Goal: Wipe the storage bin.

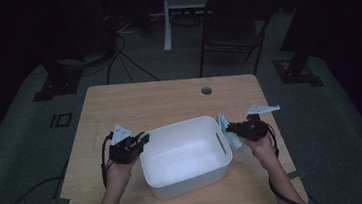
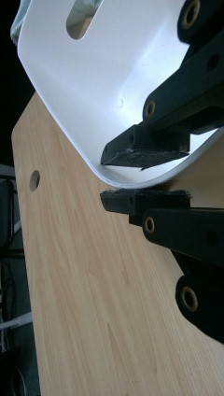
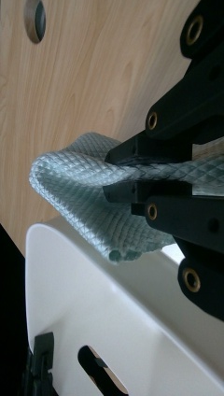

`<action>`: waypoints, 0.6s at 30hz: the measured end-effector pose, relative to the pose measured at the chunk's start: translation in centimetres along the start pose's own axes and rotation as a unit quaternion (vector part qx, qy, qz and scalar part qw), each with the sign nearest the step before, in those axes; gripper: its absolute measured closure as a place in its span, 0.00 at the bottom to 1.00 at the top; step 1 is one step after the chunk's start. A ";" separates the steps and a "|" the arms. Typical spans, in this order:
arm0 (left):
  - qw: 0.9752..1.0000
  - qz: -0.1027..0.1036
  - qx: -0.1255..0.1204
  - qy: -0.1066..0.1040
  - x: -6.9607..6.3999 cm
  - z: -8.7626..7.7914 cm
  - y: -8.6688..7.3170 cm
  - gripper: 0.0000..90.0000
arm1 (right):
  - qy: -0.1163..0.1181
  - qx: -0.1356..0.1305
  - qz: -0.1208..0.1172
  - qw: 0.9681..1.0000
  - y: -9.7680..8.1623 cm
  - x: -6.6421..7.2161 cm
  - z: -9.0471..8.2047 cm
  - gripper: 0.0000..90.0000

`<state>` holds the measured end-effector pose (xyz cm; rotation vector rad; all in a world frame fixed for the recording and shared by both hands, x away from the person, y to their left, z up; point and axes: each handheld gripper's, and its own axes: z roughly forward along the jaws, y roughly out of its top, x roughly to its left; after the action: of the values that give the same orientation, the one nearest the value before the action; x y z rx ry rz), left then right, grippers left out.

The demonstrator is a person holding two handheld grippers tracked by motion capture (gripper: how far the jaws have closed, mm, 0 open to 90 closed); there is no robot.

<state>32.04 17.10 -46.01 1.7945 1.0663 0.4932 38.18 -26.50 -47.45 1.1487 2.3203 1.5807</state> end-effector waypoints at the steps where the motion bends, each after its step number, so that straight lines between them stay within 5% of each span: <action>1: 1.000 0.000 0.000 0.000 0.0 0.0 0.0 0.85 | -0.001 -0.002 0.001 1.000 -0.2 0.0 -0.4 0.93; 8: 1.000 -0.001 -0.001 0.000 0.0 0.0 0.0 0.85 | -0.003 -0.004 0.006 1.000 -2.2 0.4 -2.9 0.93; 18: 1.000 -0.001 -0.001 0.001 0.0 0.0 0.0 0.85 | 0.034 0.007 -0.005 0.999 -4.6 3.3 -4.1 0.93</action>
<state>32.01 17.08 -46.03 1.7913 1.0680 0.4954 31.51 -28.25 -48.39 1.1019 2.3796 1.6285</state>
